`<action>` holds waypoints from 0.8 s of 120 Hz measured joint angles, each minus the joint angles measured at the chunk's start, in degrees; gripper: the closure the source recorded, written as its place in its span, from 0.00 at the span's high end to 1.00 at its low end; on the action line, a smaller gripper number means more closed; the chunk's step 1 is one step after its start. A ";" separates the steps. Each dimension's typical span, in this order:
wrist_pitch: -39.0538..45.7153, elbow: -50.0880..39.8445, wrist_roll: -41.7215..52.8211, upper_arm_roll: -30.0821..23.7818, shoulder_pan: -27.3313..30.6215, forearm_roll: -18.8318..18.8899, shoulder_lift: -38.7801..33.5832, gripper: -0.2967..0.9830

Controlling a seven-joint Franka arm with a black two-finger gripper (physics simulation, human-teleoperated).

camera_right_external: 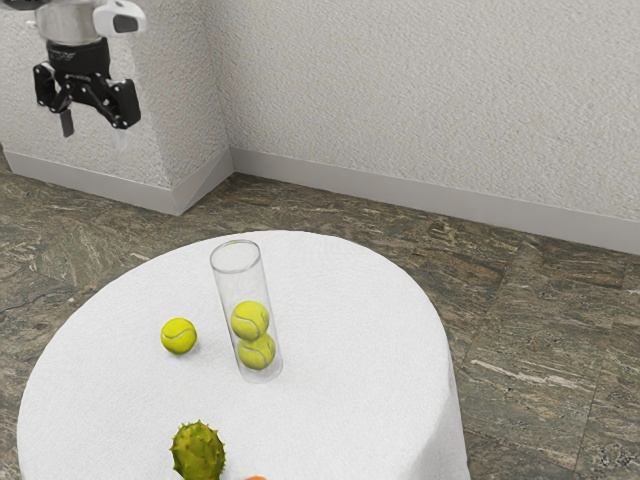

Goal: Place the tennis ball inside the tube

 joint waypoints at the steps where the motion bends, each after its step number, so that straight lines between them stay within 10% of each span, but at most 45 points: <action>1: 0.27 -0.02 -0.03 0.00 0.02 0.00 0.01 0.77; 33: 12.34 -15.22 -0.98 2.24 -0.35 -1.18 -3.51 0.77; 96: 41.28 -38.17 -2.92 5.86 1.17 -17.61 8.88 0.77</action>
